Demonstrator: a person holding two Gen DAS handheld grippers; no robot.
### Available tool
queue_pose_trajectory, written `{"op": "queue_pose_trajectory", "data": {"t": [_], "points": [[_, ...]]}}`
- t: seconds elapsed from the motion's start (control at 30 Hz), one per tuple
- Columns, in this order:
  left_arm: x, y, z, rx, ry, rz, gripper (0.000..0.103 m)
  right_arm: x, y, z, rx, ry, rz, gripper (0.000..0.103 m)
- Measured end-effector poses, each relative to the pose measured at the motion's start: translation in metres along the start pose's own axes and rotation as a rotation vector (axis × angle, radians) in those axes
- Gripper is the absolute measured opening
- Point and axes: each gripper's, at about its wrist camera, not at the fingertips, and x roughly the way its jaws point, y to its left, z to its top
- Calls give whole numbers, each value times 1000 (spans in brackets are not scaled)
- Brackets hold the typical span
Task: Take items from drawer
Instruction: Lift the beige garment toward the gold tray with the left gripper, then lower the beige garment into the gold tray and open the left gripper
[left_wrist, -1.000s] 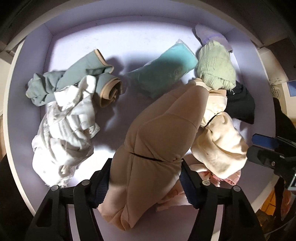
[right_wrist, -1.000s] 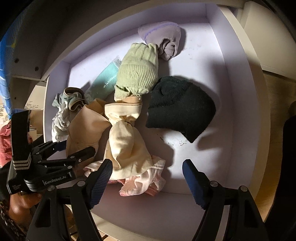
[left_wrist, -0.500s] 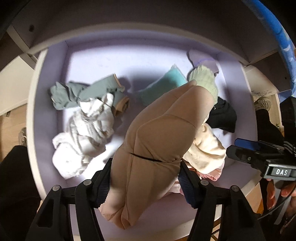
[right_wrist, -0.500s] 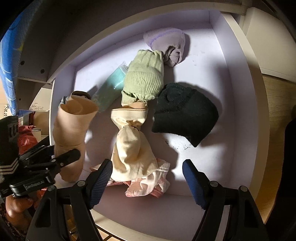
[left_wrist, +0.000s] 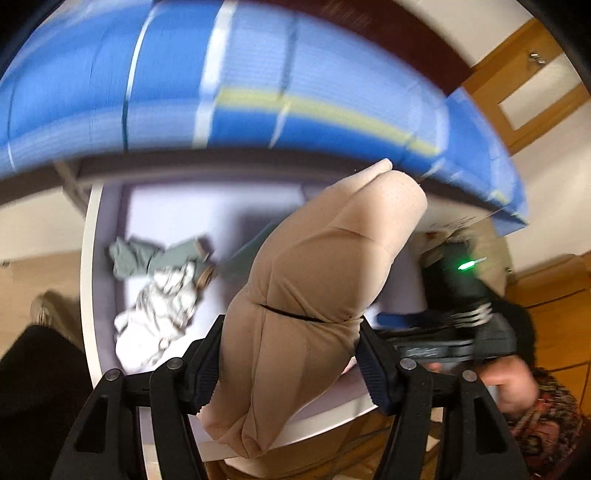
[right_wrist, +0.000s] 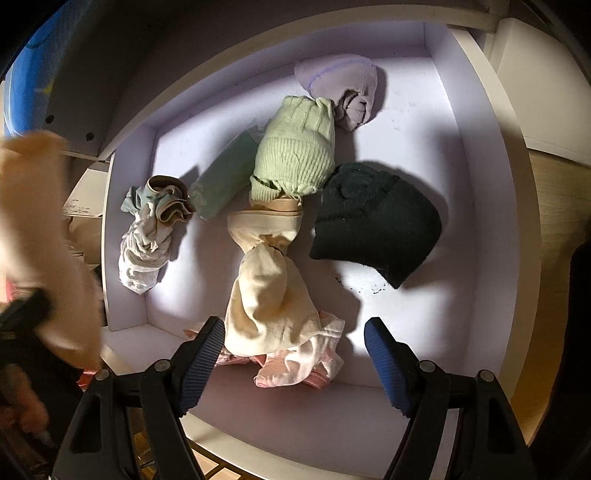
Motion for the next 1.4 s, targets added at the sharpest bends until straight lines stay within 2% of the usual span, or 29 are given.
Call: {"op": "queue_pose_trajectory", "data": {"t": [0.2, 0.57, 0.8, 0.93, 1.13, 1.27, 1.4], "points": [[-35, -30, 27, 51, -102, -62, 66, 1, 0, -2, -3, 2, -5, 78], [-104, -54, 83, 63, -253, -180, 66, 4, -1, -3, 1, 10, 11, 78], [-137, -65, 137, 85, -331, -178, 66, 0, 1, -3, 5, 4, 45, 78], [-136, -64, 162, 64, -341, -184, 66, -3, 2, -3, 12, 3, 83, 78], [-113, -50, 192, -21, -312, -196, 66, -5, 4, -4, 20, 6, 121, 78], [-99, -35, 216, -85, -288, -172, 66, -5, 3, -5, 34, 18, 146, 78], [-79, -25, 241, -118, -241, -102, 66, -6, 2, -4, 40, 20, 163, 78]]}}
